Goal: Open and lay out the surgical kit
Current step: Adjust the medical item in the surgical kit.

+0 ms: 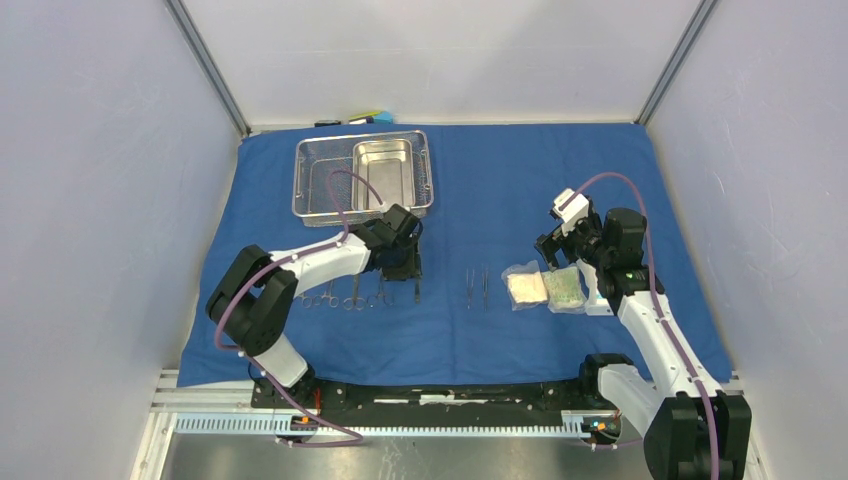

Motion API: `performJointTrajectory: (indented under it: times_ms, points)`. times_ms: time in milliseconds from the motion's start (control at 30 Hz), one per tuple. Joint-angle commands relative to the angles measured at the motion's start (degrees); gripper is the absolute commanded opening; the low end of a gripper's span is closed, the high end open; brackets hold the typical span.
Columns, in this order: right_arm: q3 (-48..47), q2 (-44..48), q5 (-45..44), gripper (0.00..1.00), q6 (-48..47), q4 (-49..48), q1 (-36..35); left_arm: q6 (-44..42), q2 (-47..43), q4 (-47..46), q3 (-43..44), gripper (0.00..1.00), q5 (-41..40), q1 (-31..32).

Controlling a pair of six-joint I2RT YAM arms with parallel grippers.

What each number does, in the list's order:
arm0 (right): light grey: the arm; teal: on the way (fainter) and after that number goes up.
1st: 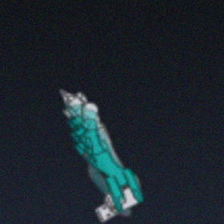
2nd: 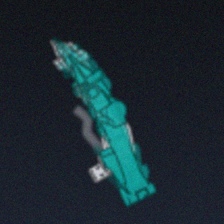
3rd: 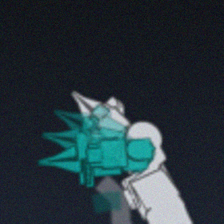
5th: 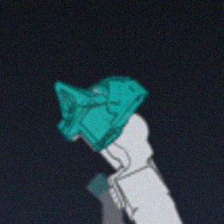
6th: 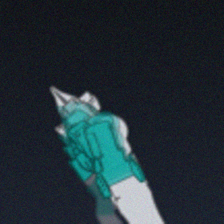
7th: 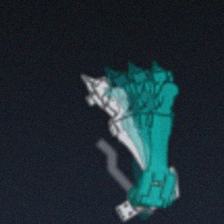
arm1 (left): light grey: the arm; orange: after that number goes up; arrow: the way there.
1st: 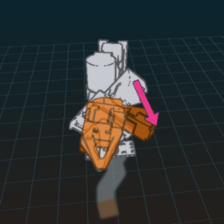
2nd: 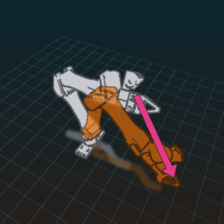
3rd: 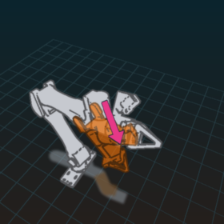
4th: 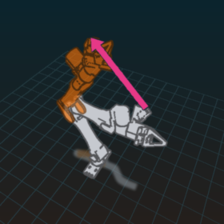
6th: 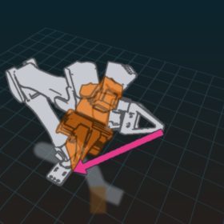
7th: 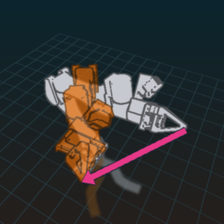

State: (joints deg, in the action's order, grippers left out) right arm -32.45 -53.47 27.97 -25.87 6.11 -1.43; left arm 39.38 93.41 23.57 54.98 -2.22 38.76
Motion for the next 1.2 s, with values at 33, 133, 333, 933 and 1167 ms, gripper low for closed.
performJointTrajectory:
  times_ms: [33,133,333,933,1167]
  points:
    - [-1.3,0.6,-0.3,0.97,-0.1,-0.8,0.2,1.8,-1.4,-3.1,-1.3,0.50,1.8,0.3]
    - [-1.2,0.7,-0.3,0.97,-0.1,-0.8,0.2,1.8,-0.8,-3.2,-1.0,0.49,1.8,1.0]
    - [-0.9,0.8,-0.1,0.97,-0.1,-0.9,0.2,2.3,-0.1,-3.4,-0.7,0.49,2.0,1.8]
    - [-0.3,1.9,-0.1,0.97,0.0,-0.8,0.2,3.3,1.9,-4.6,-0.8,0.45,2.0,1.8]
    - [-0.1,2.0,-0.1,0.97,0.0,-0.8,0.2,3.8,2.3,-4.9,-0.7,0.44,4.0,1.8]
